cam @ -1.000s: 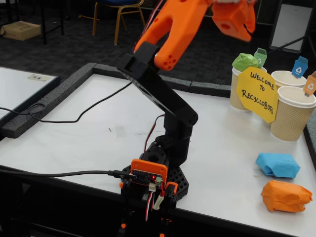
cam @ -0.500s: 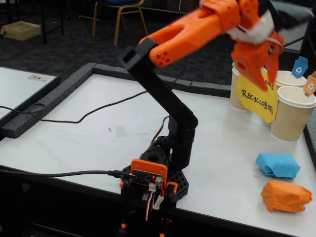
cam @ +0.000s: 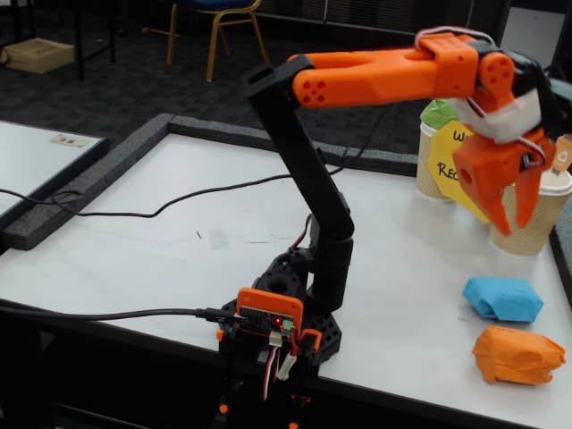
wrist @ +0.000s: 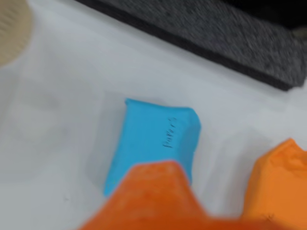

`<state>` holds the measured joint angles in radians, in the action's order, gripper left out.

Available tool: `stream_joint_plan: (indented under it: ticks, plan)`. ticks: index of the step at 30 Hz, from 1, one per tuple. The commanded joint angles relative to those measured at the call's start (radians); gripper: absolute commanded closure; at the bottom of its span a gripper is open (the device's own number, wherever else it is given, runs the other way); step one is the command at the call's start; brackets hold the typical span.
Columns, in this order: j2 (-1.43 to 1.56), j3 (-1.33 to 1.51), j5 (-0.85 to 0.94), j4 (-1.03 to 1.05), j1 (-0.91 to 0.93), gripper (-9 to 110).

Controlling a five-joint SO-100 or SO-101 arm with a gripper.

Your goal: Sort rubbish by color.

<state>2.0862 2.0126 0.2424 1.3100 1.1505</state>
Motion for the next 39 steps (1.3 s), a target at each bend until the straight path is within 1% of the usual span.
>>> stream_joint_plan:
  ticks: [1,6,20,26,29,39]
  plan:
    - [-0.017,-0.028,0.135,-0.04,0.046,101]
    - [-0.071,-0.006,0.33,-0.095,0.066,101]
    - [-0.209,0.025,1.161,-0.17,0.081,101]
    - [-0.258,0.018,1.459,-0.178,0.095,101]
    - [-0.29,0.0,1.493,-0.199,0.08,101]
    - [-0.314,-0.095,1.48,-0.202,-0.014,101]
